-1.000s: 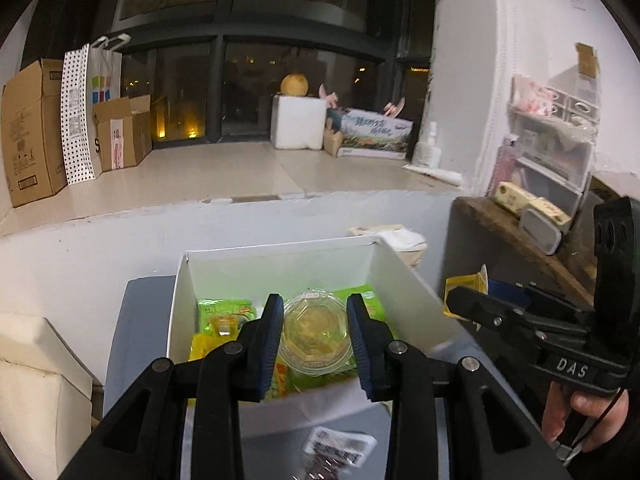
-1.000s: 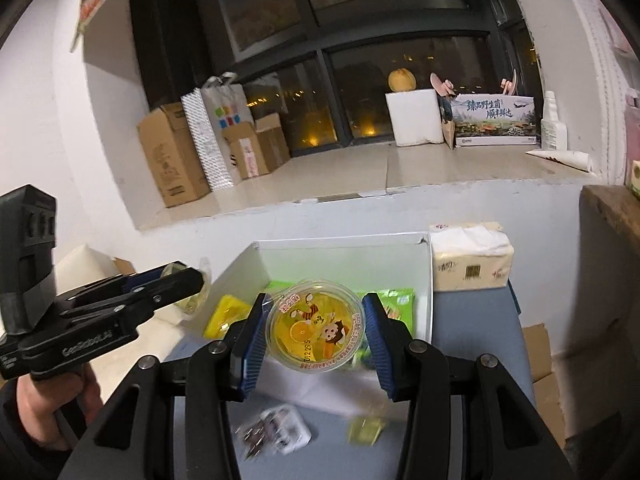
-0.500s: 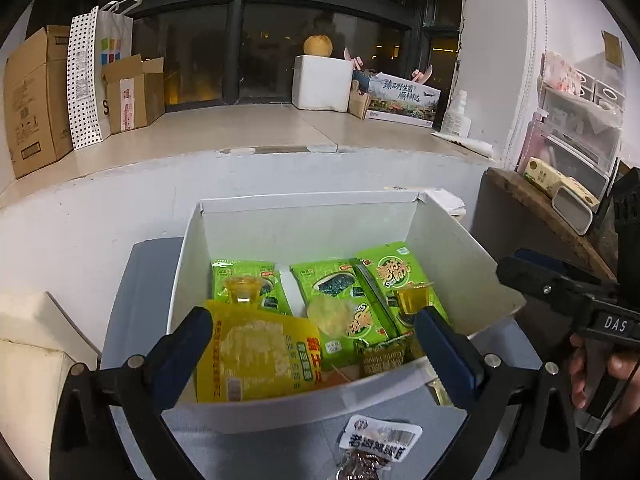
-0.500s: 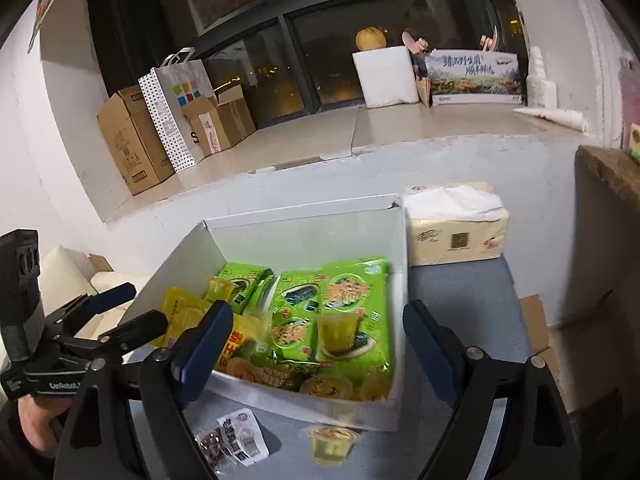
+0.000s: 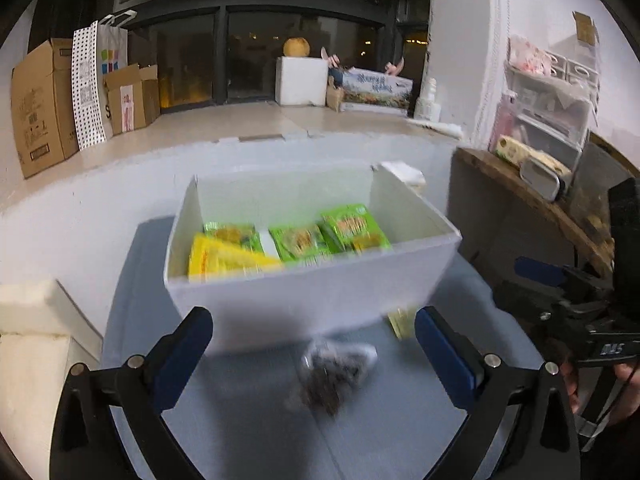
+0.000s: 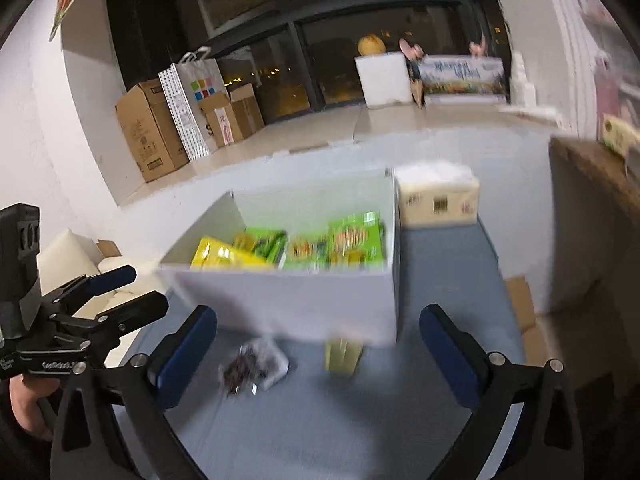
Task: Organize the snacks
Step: 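Grasp the brown snack packet with the left gripper while the right grasps a jelly cup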
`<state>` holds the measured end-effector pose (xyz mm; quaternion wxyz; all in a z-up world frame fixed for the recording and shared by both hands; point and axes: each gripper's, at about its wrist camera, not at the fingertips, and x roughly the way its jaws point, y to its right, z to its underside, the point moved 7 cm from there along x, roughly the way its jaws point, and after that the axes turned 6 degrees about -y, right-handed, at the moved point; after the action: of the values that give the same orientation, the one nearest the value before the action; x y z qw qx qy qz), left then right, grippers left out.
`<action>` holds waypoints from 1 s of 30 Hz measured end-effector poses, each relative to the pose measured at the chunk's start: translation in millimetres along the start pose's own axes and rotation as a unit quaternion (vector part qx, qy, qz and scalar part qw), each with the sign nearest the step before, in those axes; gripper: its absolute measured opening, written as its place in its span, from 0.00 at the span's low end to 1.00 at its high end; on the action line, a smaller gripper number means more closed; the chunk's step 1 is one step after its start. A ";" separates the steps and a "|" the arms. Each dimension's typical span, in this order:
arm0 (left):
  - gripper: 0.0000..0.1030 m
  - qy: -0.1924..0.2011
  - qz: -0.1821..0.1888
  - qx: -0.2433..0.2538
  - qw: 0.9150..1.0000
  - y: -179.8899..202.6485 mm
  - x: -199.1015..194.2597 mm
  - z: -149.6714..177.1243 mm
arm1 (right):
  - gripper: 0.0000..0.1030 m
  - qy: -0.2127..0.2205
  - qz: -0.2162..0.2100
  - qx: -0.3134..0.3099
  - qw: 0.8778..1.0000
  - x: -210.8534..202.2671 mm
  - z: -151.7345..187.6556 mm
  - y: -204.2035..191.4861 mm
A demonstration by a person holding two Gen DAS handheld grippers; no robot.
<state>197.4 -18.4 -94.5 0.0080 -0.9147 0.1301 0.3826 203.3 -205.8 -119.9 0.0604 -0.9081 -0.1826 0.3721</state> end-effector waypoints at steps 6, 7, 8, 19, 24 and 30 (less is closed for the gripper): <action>1.00 -0.019 0.019 -0.006 1.000 17.0 -3.6 50.7 | 1.00 -0.053 -0.018 0.053 0.997 33.4 52.2 13.9; 1.00 -0.022 0.018 -0.007 1.000 17.9 -2.1 55.4 | 1.00 -0.055 -0.011 0.052 0.997 38.0 53.7 15.3; 1.00 -0.028 0.018 -0.009 0.999 18.6 0.3 61.9 | 1.00 -0.056 -0.004 0.047 0.997 41.7 54.3 16.0; 1.00 -0.073 0.018 -0.018 0.997 16.9 20.9 97.6 | 1.00 -0.087 0.051 0.050 0.994 116.7 25.0 23.5; 1.00 -0.078 0.015 -0.026 0.997 7.0 21.8 102.6 | 0.56 -0.108 0.107 0.034 0.988 136.6 28.5 26.2; 1.00 -0.089 0.017 -0.029 0.995 1.3 32.7 101.7 | 0.44 -0.105 0.095 0.022 0.990 130.6 33.8 23.6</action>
<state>148.2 -15.6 -189.3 -0.0131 -0.8745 0.1332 0.4661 272.3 -179.3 -235.3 0.0249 -0.8755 -0.0923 0.4736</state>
